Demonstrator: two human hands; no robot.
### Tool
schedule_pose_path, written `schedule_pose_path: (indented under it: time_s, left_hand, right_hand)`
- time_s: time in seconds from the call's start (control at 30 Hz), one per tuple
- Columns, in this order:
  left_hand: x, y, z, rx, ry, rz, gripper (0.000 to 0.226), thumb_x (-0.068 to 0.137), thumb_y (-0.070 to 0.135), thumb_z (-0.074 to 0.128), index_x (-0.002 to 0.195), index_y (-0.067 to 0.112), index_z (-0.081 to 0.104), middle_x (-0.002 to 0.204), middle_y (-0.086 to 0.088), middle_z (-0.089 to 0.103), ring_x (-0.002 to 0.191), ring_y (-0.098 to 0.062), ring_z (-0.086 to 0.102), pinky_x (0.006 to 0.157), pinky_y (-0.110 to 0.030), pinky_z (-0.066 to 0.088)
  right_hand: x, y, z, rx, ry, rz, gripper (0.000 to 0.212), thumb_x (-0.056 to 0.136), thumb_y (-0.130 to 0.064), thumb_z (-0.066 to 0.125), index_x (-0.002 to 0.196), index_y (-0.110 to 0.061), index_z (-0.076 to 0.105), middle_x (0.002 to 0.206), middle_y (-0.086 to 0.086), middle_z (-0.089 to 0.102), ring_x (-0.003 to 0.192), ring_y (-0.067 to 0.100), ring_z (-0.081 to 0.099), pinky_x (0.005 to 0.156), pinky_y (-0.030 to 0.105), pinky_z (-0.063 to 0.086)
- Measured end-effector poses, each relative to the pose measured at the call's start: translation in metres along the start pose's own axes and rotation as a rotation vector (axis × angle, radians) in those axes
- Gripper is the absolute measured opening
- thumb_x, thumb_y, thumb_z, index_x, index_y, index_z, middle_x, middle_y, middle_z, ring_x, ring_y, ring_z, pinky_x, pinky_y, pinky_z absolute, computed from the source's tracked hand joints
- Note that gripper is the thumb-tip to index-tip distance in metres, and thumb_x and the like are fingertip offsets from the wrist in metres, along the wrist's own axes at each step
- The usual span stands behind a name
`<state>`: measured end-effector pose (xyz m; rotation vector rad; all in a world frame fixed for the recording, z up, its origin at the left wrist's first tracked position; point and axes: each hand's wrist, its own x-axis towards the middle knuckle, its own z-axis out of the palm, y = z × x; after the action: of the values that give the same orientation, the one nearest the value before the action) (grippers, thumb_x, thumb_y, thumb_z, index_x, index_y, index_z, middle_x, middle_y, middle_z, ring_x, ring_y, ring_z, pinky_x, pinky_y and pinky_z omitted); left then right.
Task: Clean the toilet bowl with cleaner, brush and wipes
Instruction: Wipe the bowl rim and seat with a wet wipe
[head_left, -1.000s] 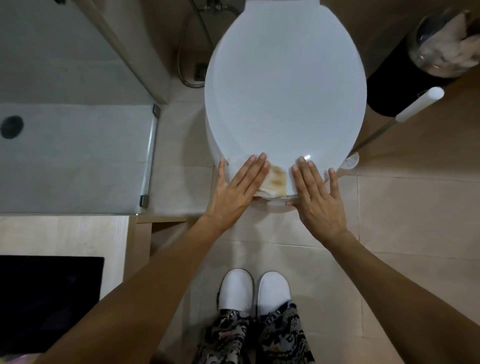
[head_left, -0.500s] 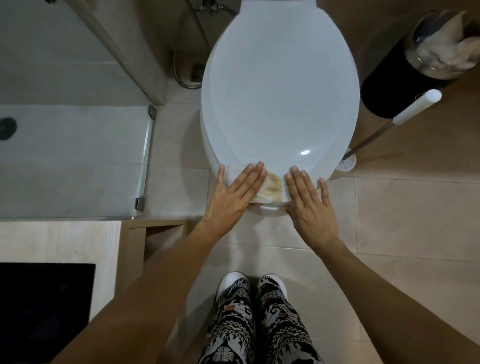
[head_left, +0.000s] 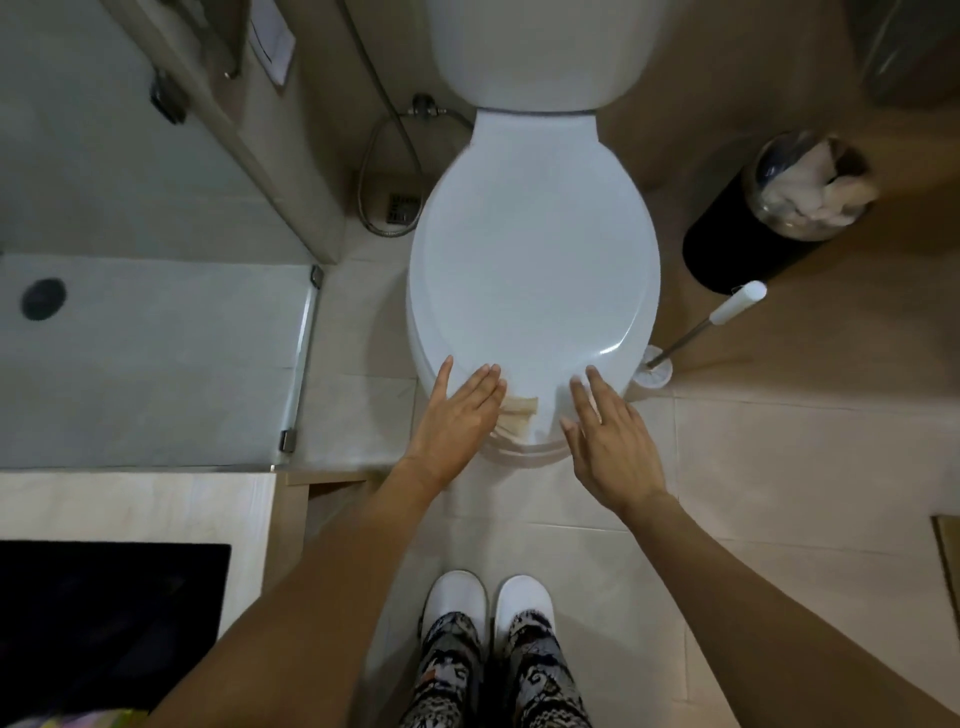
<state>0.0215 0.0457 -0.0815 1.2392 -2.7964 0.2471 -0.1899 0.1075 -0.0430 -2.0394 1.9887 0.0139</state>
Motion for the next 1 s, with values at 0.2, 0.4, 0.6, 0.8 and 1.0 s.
schedule_pose_path:
  time_s: [0.2, 0.4, 0.6, 0.8, 1.0]
  left_hand:
    - [0.02, -0.008, -0.058, -0.085, 0.055, -0.123, 0.032, 0.076, 0.02, 0.079, 0.106, 0.013, 0.072, 0.123, -0.01, 0.064, 0.115, -0.019, 0.06, 0.101, -0.061, 0.033]
    - [0.032, -0.04, -0.161, -0.143, 0.087, -0.305, 0.025, 0.075, 0.02, 0.08, 0.098, 0.014, 0.075, 0.122, -0.009, 0.065, 0.11, -0.018, 0.063, 0.097, -0.062, 0.037]
    - [0.022, -0.065, -0.271, -0.249, -0.078, -0.491, 0.024, 0.09, 0.018, 0.062, 0.113, 0.014, 0.069, 0.141, -0.01, 0.049, 0.13, -0.018, 0.047, 0.111, -0.059, 0.015]
    - [-0.011, -0.085, -0.348, -0.25, -0.113, -0.692, 0.034, 0.1, 0.022, 0.041, 0.132, 0.019, 0.053, 0.155, -0.004, 0.028, 0.143, -0.013, 0.023, 0.116, -0.051, 0.002]
    - [-0.079, -0.107, -0.366, -0.254, -0.112, -0.839, 0.03, 0.095, 0.019, 0.05, 0.123, 0.018, 0.062, 0.15, -0.006, 0.037, 0.138, -0.017, 0.034, 0.115, -0.051, 0.006]
  right_hand:
    - [0.012, 0.003, -0.062, -0.114, -0.212, 0.015, 0.059, 0.103, -0.04, 0.022, 0.153, -0.012, 0.01, 0.161, 0.007, 0.002, 0.148, 0.024, 0.005, 0.119, 0.04, 0.01]
    - [0.018, -0.026, -0.155, -0.154, -0.3, 0.047, 0.062, 0.103, -0.04, 0.026, 0.153, -0.012, 0.004, 0.161, 0.008, -0.005, 0.148, 0.023, -0.002, 0.119, 0.042, 0.008]
    - [0.018, -0.078, -0.248, -0.163, -0.287, -0.034, 0.062, 0.103, -0.041, 0.024, 0.154, -0.014, 0.0, 0.161, 0.006, -0.006, 0.148, 0.023, -0.005, 0.119, 0.043, 0.004]
    - [0.015, -0.156, -0.308, -0.175, -0.289, -0.155, 0.062, 0.103, -0.042, 0.021, 0.154, -0.014, -0.001, 0.161, 0.006, -0.008, 0.148, 0.024, -0.007, 0.119, 0.042, 0.001]
    - [0.019, -0.236, -0.321, -0.237, -0.305, -0.314, 0.063, 0.103, -0.04, 0.025, 0.154, -0.013, 0.0, 0.161, 0.006, -0.003, 0.148, 0.023, -0.003, 0.12, 0.041, 0.005]
